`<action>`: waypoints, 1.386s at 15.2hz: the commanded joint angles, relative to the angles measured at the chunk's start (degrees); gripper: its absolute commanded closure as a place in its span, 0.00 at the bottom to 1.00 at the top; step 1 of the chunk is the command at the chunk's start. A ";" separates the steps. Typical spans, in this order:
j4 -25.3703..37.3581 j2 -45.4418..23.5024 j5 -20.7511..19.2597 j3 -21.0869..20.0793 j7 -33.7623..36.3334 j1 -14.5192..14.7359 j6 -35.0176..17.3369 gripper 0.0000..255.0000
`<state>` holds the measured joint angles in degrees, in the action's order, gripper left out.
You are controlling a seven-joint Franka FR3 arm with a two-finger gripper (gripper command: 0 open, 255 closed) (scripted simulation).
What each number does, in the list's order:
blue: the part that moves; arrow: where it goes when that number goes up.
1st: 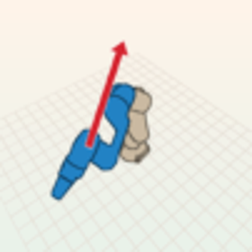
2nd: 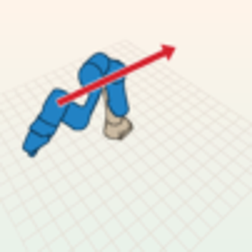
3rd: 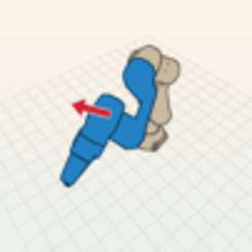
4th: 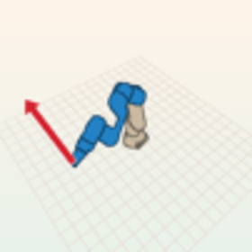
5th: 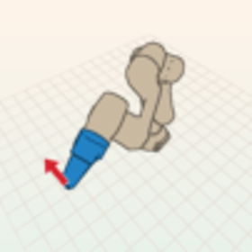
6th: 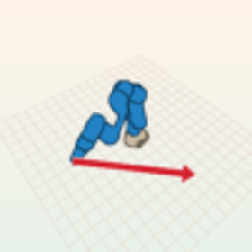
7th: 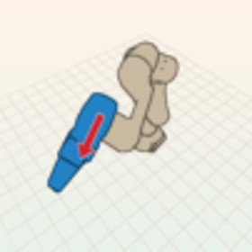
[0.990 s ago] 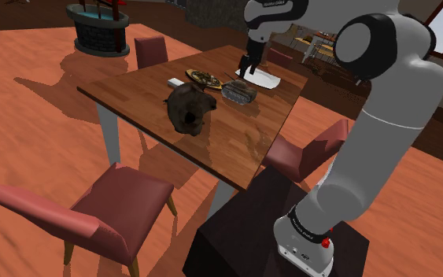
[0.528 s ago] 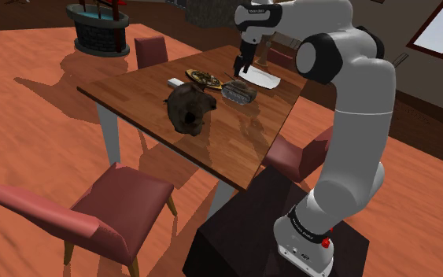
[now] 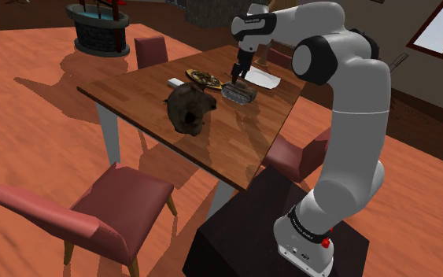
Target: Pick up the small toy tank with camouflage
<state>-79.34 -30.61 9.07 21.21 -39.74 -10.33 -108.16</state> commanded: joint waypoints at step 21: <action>7.16 0.76 -0.39 0.32 0.27 -0.60 7.77 1.00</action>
<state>-73.02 -29.91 8.71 21.52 -39.61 -10.95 -101.18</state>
